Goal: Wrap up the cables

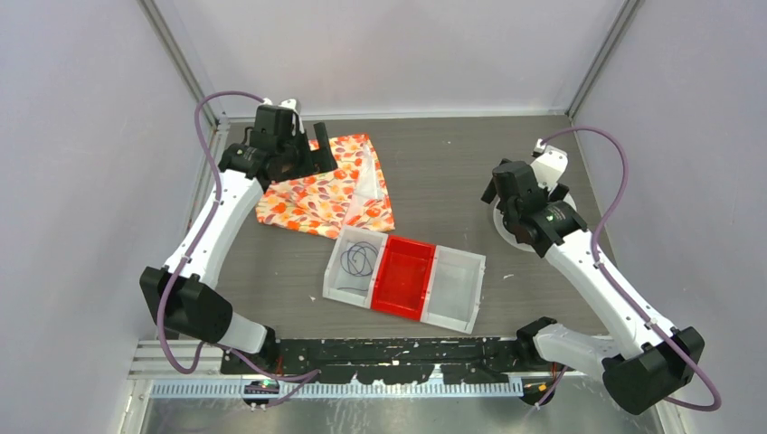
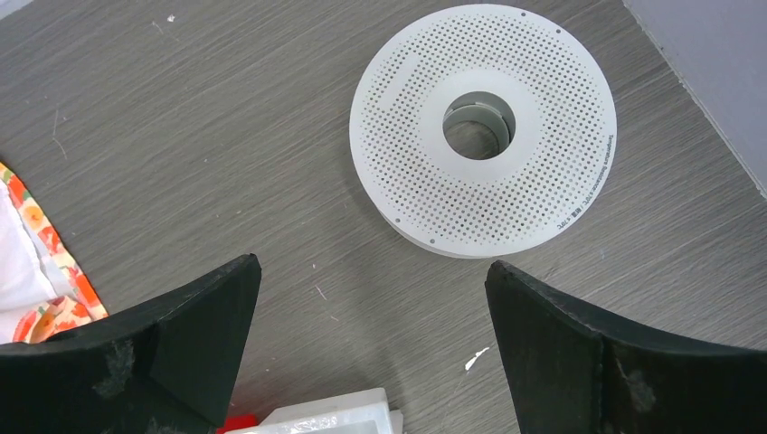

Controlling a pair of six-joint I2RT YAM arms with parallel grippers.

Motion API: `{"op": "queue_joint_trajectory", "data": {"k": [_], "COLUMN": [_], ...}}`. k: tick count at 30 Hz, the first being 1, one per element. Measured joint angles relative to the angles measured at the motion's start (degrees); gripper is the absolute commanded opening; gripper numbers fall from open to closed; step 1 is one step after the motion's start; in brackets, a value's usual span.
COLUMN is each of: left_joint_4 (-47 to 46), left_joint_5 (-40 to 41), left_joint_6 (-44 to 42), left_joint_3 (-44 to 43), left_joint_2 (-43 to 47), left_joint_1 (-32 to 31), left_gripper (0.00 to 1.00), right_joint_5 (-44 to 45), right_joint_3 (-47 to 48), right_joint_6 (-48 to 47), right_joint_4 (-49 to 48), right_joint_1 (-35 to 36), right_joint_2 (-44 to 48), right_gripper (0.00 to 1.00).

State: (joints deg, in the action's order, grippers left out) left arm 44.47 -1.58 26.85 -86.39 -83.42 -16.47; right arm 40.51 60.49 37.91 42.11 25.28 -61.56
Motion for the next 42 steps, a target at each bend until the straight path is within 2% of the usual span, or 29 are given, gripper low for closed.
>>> {"op": "queue_joint_trajectory", "data": {"k": [13, 18, 20, 23, 28, 31, 36, 42], "left_joint_4": [0.0, -0.52, -0.26, 0.7, 2.97, 4.76, 5.25, 4.83], "left_joint_5": [-0.11, -3.04, -3.13, -0.33, 5.79, 8.5, 11.17, 11.45], "left_joint_6": [-0.11, -1.75, -2.43, -3.65, -2.58, 0.57, 5.25, 6.23], "left_joint_3": [0.0, 1.68, 3.1, 6.08, 14.49, 18.29, 22.38, 24.15], "left_joint_2": [0.0, 0.33, 0.72, 2.16, 9.62, 13.92, 15.13, 9.46], "left_joint_1": [0.0, -0.24, -1.11, -5.88, -18.97, -23.34, -24.37, -25.86], "left_gripper": [1.0, 1.0, 1.0, 1.0, 0.8, 0.69, 0.48, 0.36], "right_joint_5": [0.33, 0.31, 0.31, 0.31, 0.28, 0.04, -1.01, -1.68], "right_joint_3": [-0.44, -0.44, -0.44, -0.63, -1.05, -1.16, -1.27, -1.27], "right_joint_6": [0.22, 0.39, 0.52, 0.85, 1.36, 1.51, 1.9, 3.02], "right_joint_4": [0.02, 0.04, 0.09, 0.17, 0.22, 0.11, 0.07, 0.35], "right_joint_1": [0.0, 0.0, 0.0, 0.0, 0.0, 0.0, 0.0, 0.0], "right_joint_2": [0.15, 0.15, 0.22, 0.9, 2.71, 2.8, 1.95, 1.57], "right_gripper": [1.0, 1.0, 1.0, 1.0, 1.0, 1.0, 1.0, 1.0]}}
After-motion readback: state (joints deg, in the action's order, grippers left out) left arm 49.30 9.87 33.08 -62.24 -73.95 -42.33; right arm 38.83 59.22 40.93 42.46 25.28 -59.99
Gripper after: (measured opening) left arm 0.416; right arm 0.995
